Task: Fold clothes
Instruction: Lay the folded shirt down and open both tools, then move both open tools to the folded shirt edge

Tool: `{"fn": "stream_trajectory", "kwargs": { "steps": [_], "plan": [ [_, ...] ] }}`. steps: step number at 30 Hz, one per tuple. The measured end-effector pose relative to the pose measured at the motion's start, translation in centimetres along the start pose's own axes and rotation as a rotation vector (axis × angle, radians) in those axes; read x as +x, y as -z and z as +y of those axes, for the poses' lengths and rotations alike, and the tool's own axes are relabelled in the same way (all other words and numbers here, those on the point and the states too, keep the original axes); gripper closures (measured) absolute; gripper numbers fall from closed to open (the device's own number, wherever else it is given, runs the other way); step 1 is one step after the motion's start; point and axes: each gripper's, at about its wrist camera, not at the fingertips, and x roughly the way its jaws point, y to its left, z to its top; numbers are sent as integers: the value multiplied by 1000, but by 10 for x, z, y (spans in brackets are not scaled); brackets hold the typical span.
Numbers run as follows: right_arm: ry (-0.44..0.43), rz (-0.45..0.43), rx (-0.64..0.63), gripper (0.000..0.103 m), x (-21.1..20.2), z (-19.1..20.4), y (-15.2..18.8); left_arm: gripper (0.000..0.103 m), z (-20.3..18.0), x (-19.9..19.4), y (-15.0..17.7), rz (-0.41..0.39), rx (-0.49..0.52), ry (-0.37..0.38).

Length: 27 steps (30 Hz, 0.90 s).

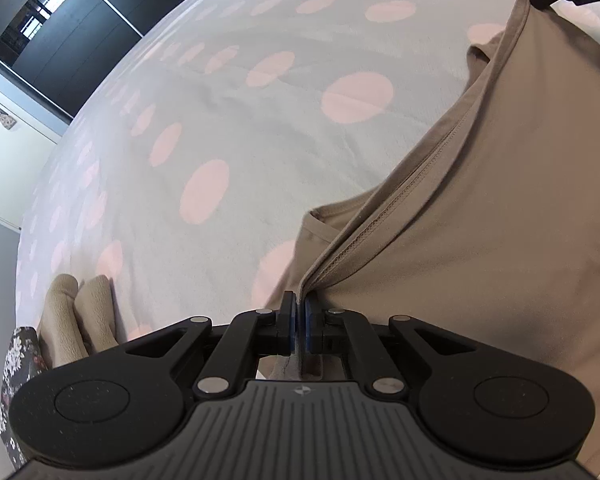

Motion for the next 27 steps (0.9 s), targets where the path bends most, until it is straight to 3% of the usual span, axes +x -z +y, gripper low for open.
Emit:
{"fn": "stream_trajectory", "kwargs": {
  "steps": [2,4,5,13,16,19,27],
  "plan": [
    [10,9,5,98,5,1,0,96,3,4,-4,-8,-11,-6],
    [14,26,9,98,12,2,1,82,6,9,-6,-5,-34,-38],
    [20,30,6,98,14,3,2,81,8,10,-7,-1,-47,-51],
    [90,48,15,92,14,-2,4,79,45,3,-6,-16,-251,-146],
    [88,49,50,92,5,-13,5,79,50,-10,0,-41,-285,-127],
    [73,62,69,85,-9,-20,11,79,46,-25,11,-46,-304,-114],
    [-54,155,86,84,-66,-21,56,79,12,-68,64,-19,-374,43]
  ]
}}
